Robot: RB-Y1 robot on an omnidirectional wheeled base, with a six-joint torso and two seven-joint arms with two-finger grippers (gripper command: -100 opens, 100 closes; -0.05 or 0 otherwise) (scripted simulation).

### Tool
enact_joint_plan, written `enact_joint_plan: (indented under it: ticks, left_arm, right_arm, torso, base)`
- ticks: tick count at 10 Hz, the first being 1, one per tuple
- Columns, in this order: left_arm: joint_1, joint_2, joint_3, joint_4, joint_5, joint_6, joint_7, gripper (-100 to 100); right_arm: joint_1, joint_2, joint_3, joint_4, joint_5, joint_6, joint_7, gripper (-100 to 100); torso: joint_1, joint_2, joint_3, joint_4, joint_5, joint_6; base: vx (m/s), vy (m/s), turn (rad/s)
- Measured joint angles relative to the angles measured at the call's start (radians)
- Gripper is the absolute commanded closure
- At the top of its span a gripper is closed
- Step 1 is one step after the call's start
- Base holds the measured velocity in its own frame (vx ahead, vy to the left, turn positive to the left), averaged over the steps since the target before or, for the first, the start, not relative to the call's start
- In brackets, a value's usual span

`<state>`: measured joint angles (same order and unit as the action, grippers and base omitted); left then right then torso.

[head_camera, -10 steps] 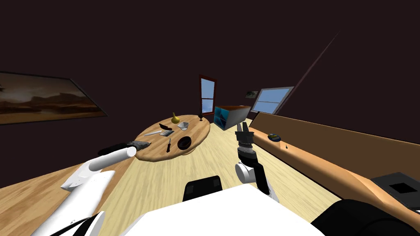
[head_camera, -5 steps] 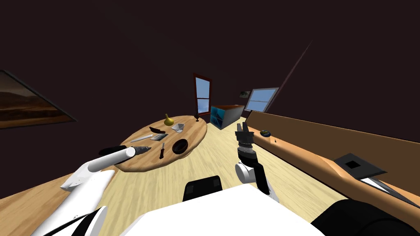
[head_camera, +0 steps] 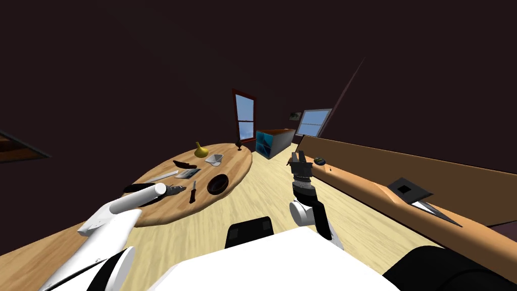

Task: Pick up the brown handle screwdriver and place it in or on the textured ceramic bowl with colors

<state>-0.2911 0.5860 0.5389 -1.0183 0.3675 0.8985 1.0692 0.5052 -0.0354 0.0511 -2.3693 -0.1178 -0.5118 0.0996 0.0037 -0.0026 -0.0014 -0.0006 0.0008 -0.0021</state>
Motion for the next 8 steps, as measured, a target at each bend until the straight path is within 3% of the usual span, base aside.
enact_joint_plan:
  ticks: [5,7,8]
  left_arm:
    - [-0.012,-0.002,0.017,0.070,-0.009,0.135,0.092,-100]
    - [-0.027,0.008,0.022,0.119,-0.007,0.172,0.112,-100]
    - [-0.046,0.013,0.022,0.170,-0.011,0.190,0.130,-100]
  right_arm:
    - [0.000,0.000,0.000,0.000,0.000,0.000,0.000,0]
    - [0.000,0.000,0.000,0.000,0.000,0.000,0.000,0]
    - [0.000,0.000,0.000,0.000,0.000,0.000,0.000,0]
  torso:
    - [0.000,0.000,0.000,0.000,0.000,0.001]
    - [0.000,0.001,0.001,0.000,0.000,0.000]
    - [0.001,0.001,0.000,0.000,0.000,0.001]
  base:
    - [0.027,0.046,-0.143]
    - [0.021,0.053,-0.174]
    - [0.016,0.055,-0.118]
